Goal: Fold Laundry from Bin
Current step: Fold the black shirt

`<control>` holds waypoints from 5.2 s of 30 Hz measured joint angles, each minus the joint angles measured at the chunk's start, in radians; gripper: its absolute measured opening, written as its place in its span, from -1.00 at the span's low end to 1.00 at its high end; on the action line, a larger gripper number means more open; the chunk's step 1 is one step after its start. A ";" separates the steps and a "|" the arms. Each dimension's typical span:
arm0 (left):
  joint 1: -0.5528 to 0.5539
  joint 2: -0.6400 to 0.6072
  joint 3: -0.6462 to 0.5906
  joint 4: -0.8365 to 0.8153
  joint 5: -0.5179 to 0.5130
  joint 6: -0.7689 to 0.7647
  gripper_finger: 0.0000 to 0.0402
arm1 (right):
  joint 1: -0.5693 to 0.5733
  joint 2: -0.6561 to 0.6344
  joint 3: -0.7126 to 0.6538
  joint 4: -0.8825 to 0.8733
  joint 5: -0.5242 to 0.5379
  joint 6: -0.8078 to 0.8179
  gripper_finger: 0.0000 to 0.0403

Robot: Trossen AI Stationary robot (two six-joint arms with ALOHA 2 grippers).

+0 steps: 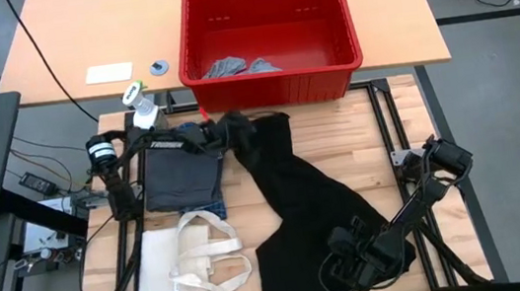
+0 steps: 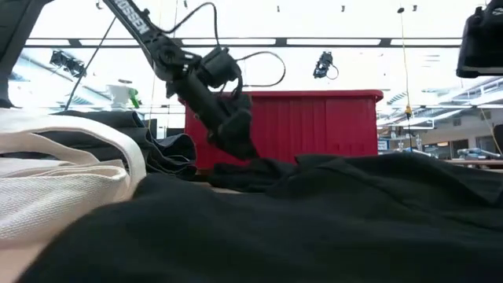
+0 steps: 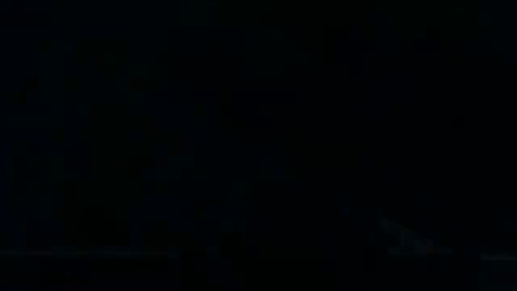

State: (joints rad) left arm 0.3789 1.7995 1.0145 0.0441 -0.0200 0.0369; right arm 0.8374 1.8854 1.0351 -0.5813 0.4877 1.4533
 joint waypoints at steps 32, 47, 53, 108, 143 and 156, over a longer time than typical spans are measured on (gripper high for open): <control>0.164 0.070 0.000 0.262 -0.014 0.271 0.83 | 0.080 -0.042 -0.002 -0.076 -0.118 0.092 -0.25; -0.012 -0.001 0.000 -0.073 0.160 0.325 0.83 | 0.086 -0.038 0.014 -0.138 -0.013 0.091 -0.25; -0.043 -0.001 0.000 -0.147 -0.160 0.338 0.83 | 0.083 -0.038 0.027 -0.138 0.045 0.090 -0.25; 0.091 -0.080 0.000 -0.277 -0.149 0.552 0.44 | 0.082 -0.042 0.032 -0.111 0.030 0.037 -0.25; 0.060 -0.080 0.101 -0.321 -0.144 0.349 -0.82 | 0.082 -0.042 0.032 -0.081 0.126 -0.035 -0.25; 0.094 -0.013 0.136 -0.432 -0.163 0.304 0.31 | 0.072 -0.041 0.032 -0.047 0.151 -0.065 -0.25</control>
State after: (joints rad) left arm 0.4726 1.7868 1.1510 -0.3879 -0.1830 0.3413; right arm 0.9097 1.8446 1.0668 -0.6279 0.6389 1.3880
